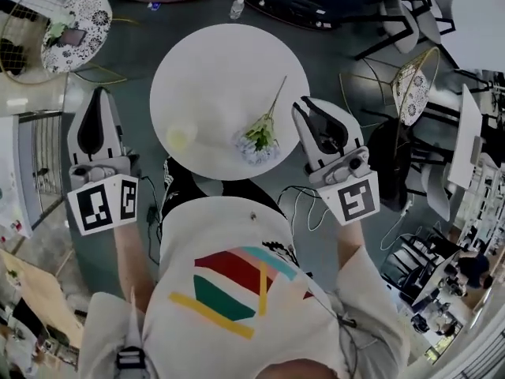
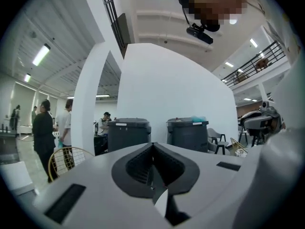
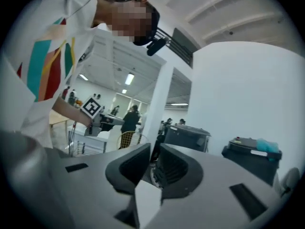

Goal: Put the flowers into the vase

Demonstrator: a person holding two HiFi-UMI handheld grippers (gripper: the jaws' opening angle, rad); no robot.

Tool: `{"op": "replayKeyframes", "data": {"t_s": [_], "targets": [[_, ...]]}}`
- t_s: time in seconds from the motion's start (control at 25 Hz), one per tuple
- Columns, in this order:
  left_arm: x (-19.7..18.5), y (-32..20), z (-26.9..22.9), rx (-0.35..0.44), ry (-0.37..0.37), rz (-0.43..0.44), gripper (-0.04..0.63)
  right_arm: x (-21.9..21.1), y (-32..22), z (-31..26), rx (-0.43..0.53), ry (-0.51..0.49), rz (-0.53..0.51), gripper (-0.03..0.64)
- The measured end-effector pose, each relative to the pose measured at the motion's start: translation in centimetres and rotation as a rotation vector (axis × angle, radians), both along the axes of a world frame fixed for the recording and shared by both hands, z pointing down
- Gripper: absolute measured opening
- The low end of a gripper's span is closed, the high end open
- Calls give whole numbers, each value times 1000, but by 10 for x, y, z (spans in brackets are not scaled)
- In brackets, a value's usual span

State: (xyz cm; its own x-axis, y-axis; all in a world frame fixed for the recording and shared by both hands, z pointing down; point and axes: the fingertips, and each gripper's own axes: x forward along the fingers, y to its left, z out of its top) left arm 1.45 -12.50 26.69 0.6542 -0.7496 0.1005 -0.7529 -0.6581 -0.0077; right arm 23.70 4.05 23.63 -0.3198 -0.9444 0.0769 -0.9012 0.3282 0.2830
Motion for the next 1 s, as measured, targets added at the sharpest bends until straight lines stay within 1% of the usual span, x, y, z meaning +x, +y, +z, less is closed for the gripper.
{"op": "replayKeyframes", "data": {"t_s": [0.04,0.08,0.12,0.16,0.2,0.32,0.36,0.4,0.48,0.52,0.64,0.76,0.92,1.0], "targets": [[-5,1,2,1,2,-29,8,-5,-3,4,-7,37,-71,111],[-10,4,5,1,4,-58,8,-11,-5,10,-20,66,-144,301],[-15,10,8,-1,5,-87,8,-16,-4,19,-46,98,-221,366],[-19,17,11,-4,3,-115,8,-21,-1,31,-89,146,-306,384],[-23,24,14,-8,0,-142,8,-24,5,49,-147,221,-399,394],[-30,37,23,-16,-4,-197,8,-23,39,122,-345,563,-694,399],[-33,41,26,-18,-2,-212,8,-21,54,145,-390,653,-788,399],[-35,46,29,-22,1,-227,8,-20,68,165,-427,714,-876,399],[-39,58,33,-33,4,-251,8,-18,91,197,-478,787,-1024,399],[-38,64,35,-38,3,-256,8,-18,98,210,-492,818,-1083,399],[-32,79,40,-46,-9,-249,8,-14,111,245,-514,905,-1213,399],[-23,98,46,-42,-24,-226,8,-9,115,278,-525,985,-1297,399],[-26,118,54,-63,-45,-214,8,-13,118,316,-537,1048,-1359,399],[-26,122,59,-80,-39,-220,8,-10,120,330,-545,1086,-1391,399]]}}
